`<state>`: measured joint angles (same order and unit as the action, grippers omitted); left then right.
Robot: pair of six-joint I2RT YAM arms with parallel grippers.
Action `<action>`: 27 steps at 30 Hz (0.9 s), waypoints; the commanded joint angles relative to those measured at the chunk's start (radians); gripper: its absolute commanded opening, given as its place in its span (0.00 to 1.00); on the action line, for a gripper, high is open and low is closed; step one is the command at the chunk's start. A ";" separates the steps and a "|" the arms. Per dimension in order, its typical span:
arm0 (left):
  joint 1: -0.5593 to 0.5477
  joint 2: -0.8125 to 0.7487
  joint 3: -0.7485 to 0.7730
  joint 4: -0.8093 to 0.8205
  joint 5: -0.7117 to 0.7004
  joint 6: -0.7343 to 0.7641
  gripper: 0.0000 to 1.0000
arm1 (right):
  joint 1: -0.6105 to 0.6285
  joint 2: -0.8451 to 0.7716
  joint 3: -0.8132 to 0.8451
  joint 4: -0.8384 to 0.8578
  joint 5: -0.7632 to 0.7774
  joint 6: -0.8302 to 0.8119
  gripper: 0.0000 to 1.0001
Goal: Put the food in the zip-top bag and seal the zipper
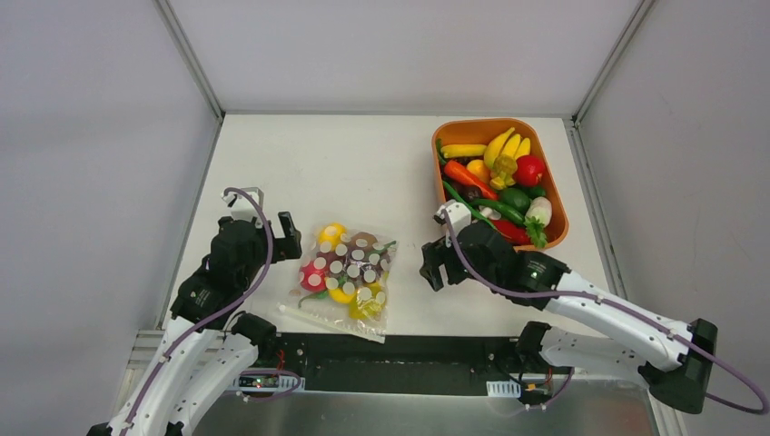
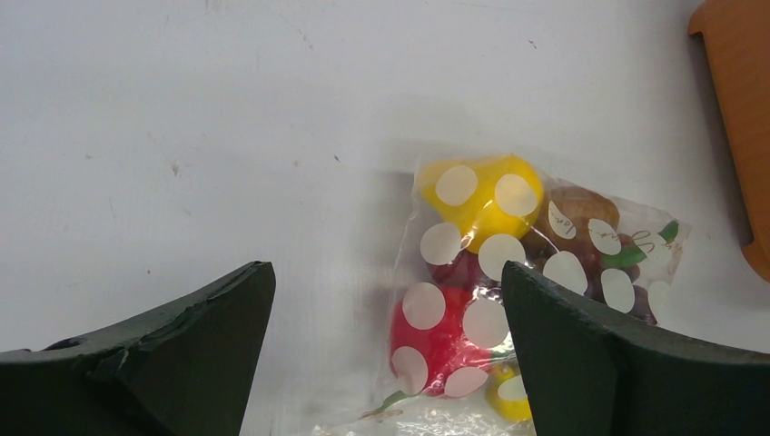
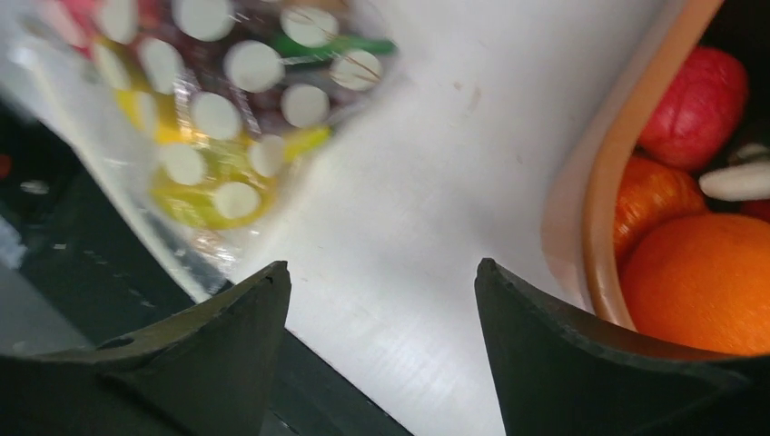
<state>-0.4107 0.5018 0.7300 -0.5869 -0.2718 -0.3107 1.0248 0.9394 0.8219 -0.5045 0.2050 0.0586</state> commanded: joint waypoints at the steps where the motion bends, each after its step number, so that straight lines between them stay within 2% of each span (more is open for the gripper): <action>1: 0.005 0.004 -0.020 0.040 -0.041 -0.038 0.99 | 0.000 -0.107 -0.044 0.250 -0.158 -0.015 0.79; 5: 0.006 0.020 -0.023 0.065 -0.055 -0.044 0.99 | 0.000 -0.128 -0.066 0.439 -0.044 -0.035 0.86; 9: 0.006 0.027 -0.023 0.089 -0.072 -0.046 0.99 | -0.013 -0.061 -0.005 0.538 0.202 -0.101 0.98; 11: 0.005 0.030 -0.023 0.100 -0.091 -0.053 0.99 | -0.062 -0.001 0.037 0.540 0.301 -0.097 1.00; 15: 0.006 0.040 -0.032 0.136 -0.115 -0.054 0.99 | -0.195 0.057 0.138 0.456 0.336 -0.002 1.00; 18: 0.006 0.062 -0.001 0.124 -0.119 -0.023 0.99 | -0.298 0.036 0.125 0.499 0.223 0.043 1.00; 21: 0.018 0.100 0.066 0.082 -0.079 0.069 0.99 | -0.440 0.029 0.125 0.497 0.129 0.145 1.00; 24: 0.071 0.131 0.106 0.093 -0.049 0.058 0.99 | -0.572 0.029 0.145 0.452 -0.025 0.222 1.00; 27: 0.151 0.149 0.103 0.135 0.029 0.015 0.99 | -0.626 0.001 0.129 0.420 -0.100 0.253 1.00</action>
<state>-0.3389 0.6361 0.7948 -0.5087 -0.3305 -0.2874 0.4522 0.9871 0.9165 -0.0624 0.2668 0.2092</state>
